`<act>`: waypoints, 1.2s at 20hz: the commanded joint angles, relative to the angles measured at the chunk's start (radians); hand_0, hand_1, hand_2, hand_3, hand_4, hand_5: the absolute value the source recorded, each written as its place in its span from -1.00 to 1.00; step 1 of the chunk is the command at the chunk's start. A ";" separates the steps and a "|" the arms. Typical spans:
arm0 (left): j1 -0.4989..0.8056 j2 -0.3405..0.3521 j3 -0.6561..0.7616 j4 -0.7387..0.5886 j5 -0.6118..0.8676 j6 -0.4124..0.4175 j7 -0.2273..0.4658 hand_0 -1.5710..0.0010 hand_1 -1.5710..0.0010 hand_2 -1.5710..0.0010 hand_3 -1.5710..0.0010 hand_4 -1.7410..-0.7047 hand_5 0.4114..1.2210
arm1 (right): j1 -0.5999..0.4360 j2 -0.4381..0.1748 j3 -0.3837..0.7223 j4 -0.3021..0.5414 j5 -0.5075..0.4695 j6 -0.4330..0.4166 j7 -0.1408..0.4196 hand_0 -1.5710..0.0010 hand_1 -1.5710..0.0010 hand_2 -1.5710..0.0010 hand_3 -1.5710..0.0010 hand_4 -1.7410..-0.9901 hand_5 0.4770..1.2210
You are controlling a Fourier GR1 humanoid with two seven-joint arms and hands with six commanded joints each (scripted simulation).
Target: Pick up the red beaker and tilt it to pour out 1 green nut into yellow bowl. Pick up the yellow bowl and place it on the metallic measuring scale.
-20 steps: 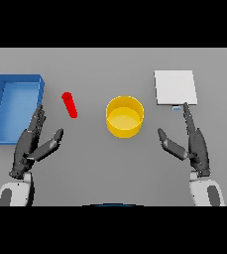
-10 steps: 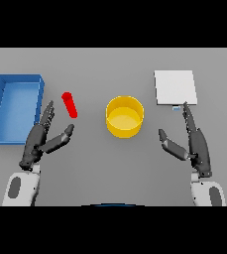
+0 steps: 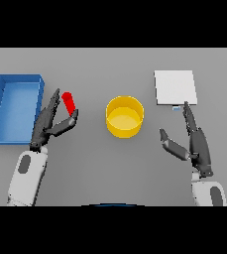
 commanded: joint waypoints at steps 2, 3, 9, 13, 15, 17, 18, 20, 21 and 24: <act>-0.043 -0.001 0.013 0.045 0.004 0.001 -0.007 1.00 1.00 1.00 1.00 -0.11 -0.33 | 0.003 0.005 0.005 0.003 0.007 -0.002 0.022 1.00 1.00 1.00 1.00 0.27 -0.57; -0.061 -0.003 0.014 0.066 0.000 0.005 -0.008 1.00 1.00 1.00 1.00 -0.12 -0.32 | 0.013 0.005 0.007 -0.003 0.008 -0.002 0.010 1.00 1.00 1.00 1.00 0.26 -0.57; -0.142 -0.012 0.022 0.168 -0.014 0.014 -0.028 1.00 1.00 1.00 1.00 -0.13 -0.33 | 0.023 0.003 -0.001 0.001 -0.006 0.003 -0.009 1.00 1.00 1.00 1.00 0.26 -0.55; -0.205 -0.016 0.041 0.243 -0.007 0.014 -0.033 1.00 1.00 1.00 1.00 -0.14 -0.32 | 0.010 0.002 -0.007 -0.005 -0.017 0.006 0.015 1.00 1.00 1.00 1.00 0.26 -0.56; -0.206 -0.019 0.052 0.266 0.009 0.001 -0.070 1.00 1.00 1.00 1.00 -0.19 -0.31 | 0.008 0.000 -0.003 -0.008 -0.005 0.000 0.017 1.00 1.00 1.00 1.00 0.27 -0.56; -0.229 -0.028 0.061 0.291 0.011 0.012 -0.089 1.00 1.00 1.00 1.00 -0.22 -0.29 | 0.016 -0.006 -0.010 -0.015 -0.016 0.006 0.013 1.00 1.00 1.00 1.00 0.27 -0.56; -0.243 -0.031 0.074 0.313 0.017 0.021 -0.092 1.00 1.00 1.00 1.00 -0.24 -0.28 | 0.017 0.000 -0.004 -0.017 -0.008 0.001 0.013 1.00 1.00 1.00 1.00 0.28 -0.56; -0.266 -0.040 0.100 0.346 0.035 0.037 -0.109 0.85 0.81 0.77 0.84 -0.36 -0.16 | 0.023 -0.002 -0.004 -0.020 -0.006 0.001 0.018 1.00 1.00 1.00 1.00 0.28 -0.56; -0.273 -0.050 0.111 0.361 0.046 0.041 -0.115 0.64 0.58 0.54 0.63 -0.44 -0.08 | 0.028 -0.002 -0.002 -0.022 -0.002 -0.002 0.012 1.00 1.00 1.00 1.00 0.29 -0.55; -0.290 -0.056 0.107 0.382 0.022 0.073 -0.112 -0.08 -0.11 -0.15 -0.07 -0.61 0.45 | 0.026 -0.004 -0.004 -0.026 -0.001 -0.003 0.017 1.00 1.00 1.00 1.00 0.29 -0.55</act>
